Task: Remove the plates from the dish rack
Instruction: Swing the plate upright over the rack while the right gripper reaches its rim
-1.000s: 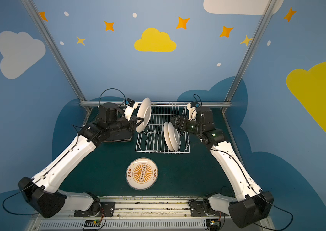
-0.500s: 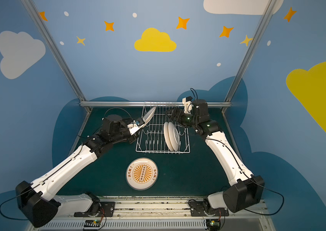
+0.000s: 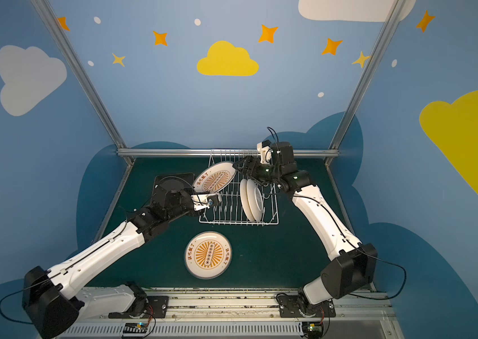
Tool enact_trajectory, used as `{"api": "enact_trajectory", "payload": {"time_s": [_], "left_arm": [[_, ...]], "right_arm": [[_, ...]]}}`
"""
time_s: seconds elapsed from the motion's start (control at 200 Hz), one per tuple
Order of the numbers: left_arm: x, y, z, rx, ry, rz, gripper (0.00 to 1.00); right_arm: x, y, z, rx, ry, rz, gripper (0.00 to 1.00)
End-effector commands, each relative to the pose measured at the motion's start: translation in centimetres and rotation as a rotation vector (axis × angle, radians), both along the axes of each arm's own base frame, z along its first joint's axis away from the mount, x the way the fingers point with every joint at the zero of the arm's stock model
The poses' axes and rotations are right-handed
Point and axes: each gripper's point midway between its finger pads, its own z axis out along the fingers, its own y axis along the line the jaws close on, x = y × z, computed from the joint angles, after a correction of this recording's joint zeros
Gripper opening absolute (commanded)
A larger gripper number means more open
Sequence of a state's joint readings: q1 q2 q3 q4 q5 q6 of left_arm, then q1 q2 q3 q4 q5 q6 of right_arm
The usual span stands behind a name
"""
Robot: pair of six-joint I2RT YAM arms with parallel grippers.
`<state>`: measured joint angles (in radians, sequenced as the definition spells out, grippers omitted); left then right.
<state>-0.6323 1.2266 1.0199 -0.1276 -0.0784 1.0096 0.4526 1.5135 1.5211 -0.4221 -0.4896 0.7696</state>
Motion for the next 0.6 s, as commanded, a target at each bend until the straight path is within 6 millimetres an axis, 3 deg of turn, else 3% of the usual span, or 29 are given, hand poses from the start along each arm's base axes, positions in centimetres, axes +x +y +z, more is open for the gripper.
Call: {"api": "enact_trajectory", "payload": {"time_s": [0.0,0.265,0.596], "left_arm": [[0.2,-0.2,3.6,0.001,-0.170,-0.019,0.03],[0.2,-0.6,2.0,0.123,-0.222,-0.055,0.03],[0.5,-0.6,1.5,0.153,-0.258,-0.044,0.03]], "right_arm": [[-0.2,0.8,-0.5,-0.029,0.028,0.001,0.77],[-0.6,2.2,-3.3,-0.107,0.119,0.018,0.60],[-0.7,2.7,-5.1,-0.169,0.163,0.013,0.25]]}}
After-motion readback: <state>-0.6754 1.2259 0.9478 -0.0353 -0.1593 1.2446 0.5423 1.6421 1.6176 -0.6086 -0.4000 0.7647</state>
